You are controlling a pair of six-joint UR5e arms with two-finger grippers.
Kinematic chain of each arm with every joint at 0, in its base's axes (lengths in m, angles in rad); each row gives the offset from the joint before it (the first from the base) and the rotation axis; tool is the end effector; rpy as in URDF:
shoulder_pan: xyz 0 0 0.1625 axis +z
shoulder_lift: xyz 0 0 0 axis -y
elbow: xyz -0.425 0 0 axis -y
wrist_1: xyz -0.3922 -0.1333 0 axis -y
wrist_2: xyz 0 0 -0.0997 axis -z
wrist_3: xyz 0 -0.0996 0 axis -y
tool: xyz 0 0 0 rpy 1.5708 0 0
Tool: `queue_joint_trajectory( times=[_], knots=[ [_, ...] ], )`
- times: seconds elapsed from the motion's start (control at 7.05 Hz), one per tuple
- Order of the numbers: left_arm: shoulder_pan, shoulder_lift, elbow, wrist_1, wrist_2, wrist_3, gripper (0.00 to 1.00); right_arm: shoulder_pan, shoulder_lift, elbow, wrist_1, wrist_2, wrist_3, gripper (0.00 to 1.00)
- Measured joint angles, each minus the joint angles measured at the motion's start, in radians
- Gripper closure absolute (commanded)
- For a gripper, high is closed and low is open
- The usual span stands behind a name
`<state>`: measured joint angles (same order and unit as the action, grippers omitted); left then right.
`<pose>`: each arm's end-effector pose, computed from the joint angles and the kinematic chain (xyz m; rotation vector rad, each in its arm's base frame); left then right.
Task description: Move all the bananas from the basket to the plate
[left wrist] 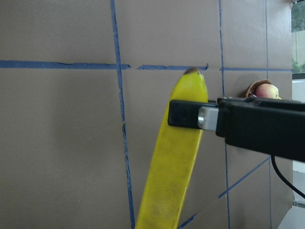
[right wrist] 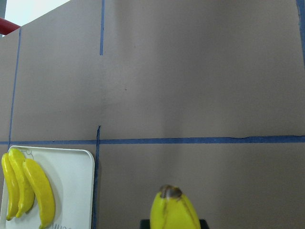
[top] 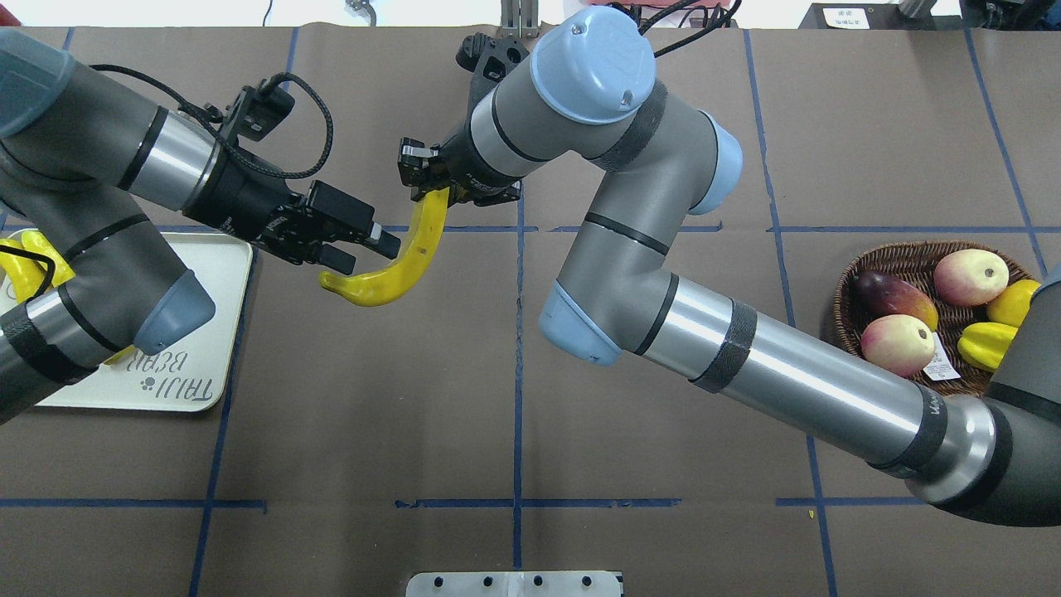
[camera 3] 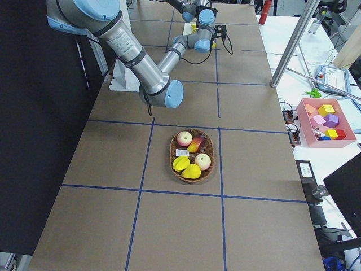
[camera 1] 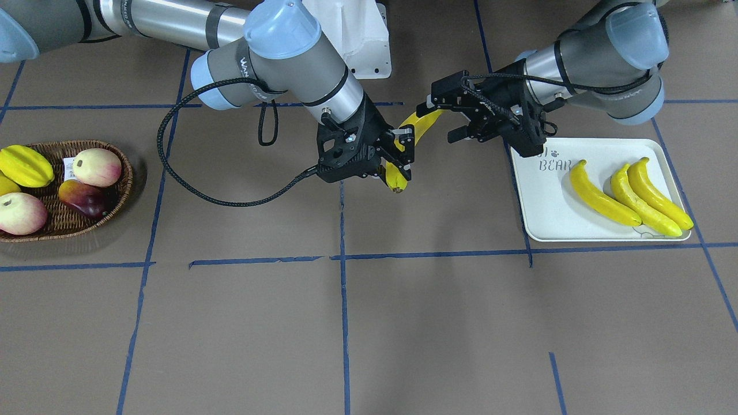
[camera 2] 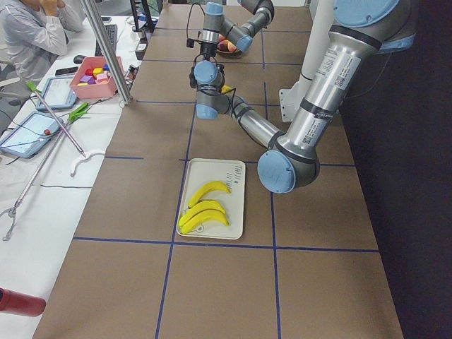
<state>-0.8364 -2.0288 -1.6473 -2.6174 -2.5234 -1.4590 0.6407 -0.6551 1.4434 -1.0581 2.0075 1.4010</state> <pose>0.3514 -0.4670 0.2436 0.0031 1.5798 0.1852 -0.5284 -0.5077 0.0713 0.1610 -1.3180 0.1157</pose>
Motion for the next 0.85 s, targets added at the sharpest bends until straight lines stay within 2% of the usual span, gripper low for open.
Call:
queue_joint_trajectory(
  times=[0.14,0.28,0.43,0.85],
  knots=[
    [0.016,-0.001,0.005,0.000,0.001,0.003,0.18,-0.001,0.000,0.001,0.001,0.000,0.000,0.99],
    [0.030,-0.002,0.008,0.000,0.001,0.005,0.34,-0.001,0.001,0.002,0.001,0.000,-0.002,0.99],
    [0.041,-0.002,0.010,0.001,0.001,0.006,0.44,-0.001,0.001,0.003,0.002,0.001,-0.003,0.99],
    [0.049,-0.002,0.014,0.002,-0.001,0.006,0.46,-0.001,0.001,0.010,0.003,0.000,-0.005,0.99]
  ],
)
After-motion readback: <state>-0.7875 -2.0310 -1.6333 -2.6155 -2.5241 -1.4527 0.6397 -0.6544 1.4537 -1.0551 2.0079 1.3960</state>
